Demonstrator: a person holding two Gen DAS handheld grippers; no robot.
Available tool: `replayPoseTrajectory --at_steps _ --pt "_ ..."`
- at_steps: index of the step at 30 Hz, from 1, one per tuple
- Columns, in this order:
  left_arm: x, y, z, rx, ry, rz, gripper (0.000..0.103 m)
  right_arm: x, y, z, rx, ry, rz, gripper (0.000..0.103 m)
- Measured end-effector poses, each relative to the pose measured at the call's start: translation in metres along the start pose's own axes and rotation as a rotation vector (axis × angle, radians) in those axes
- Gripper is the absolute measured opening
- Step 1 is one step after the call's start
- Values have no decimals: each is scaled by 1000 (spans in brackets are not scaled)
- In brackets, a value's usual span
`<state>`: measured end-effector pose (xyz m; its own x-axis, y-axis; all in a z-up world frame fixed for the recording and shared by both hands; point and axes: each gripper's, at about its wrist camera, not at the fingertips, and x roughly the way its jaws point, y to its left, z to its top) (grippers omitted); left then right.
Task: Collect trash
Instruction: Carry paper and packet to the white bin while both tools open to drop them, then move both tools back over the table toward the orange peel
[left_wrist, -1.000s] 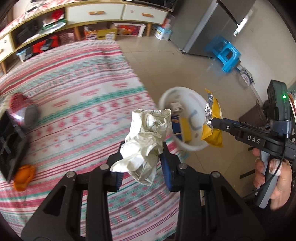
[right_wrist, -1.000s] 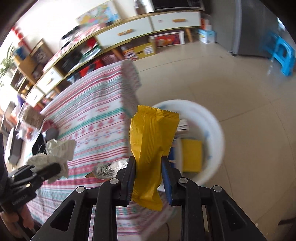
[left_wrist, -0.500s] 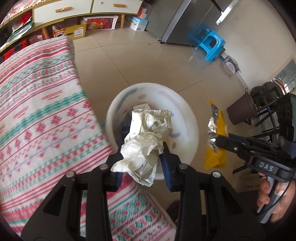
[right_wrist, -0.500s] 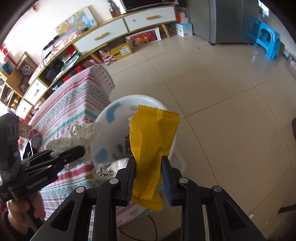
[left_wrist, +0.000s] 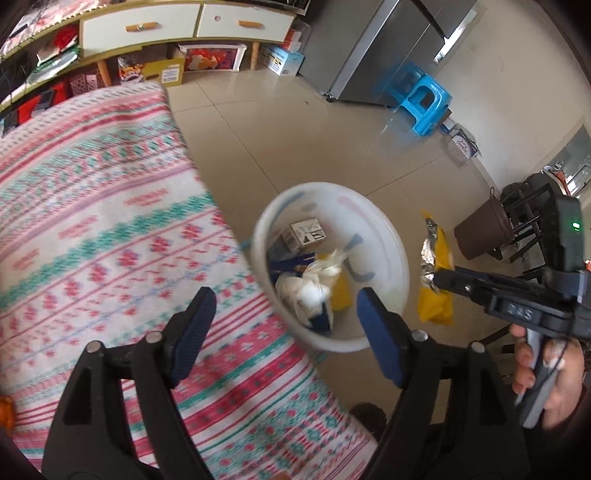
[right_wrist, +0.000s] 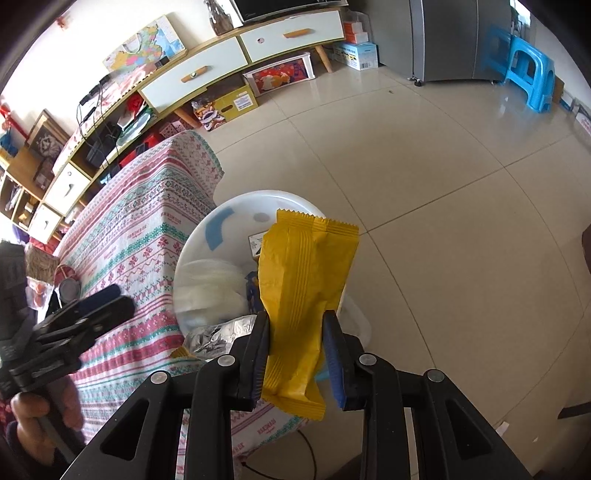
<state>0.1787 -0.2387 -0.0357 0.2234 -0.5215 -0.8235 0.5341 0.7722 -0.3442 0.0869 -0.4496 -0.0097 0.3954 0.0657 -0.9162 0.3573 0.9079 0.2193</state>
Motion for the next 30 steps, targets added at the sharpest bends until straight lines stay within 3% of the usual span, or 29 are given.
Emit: replayPoseTrajectory --at_steps 9,12,21,22,25,30 --pt "-43 26 -26 14 -18 78 84 17 19 6 -11 18 -30 30" --pt "-59 38 -37 27 -9 142 97 21 24 8 -17 22 -38 30" --pt "-100 75 -59 -14 -58 254 101 37 46 13 -54 36 -83 34" --pt "-104 79 -61 -17 -60 273 101 39 47 13 -53 36 -96 36" --pt "-111 90 -69 -11 -59 314 101 42 48 15 -36 32 -109 65" --pt "-123 114 -83 -40 -41 342 101 40 54 16 -38 29 -105 72"
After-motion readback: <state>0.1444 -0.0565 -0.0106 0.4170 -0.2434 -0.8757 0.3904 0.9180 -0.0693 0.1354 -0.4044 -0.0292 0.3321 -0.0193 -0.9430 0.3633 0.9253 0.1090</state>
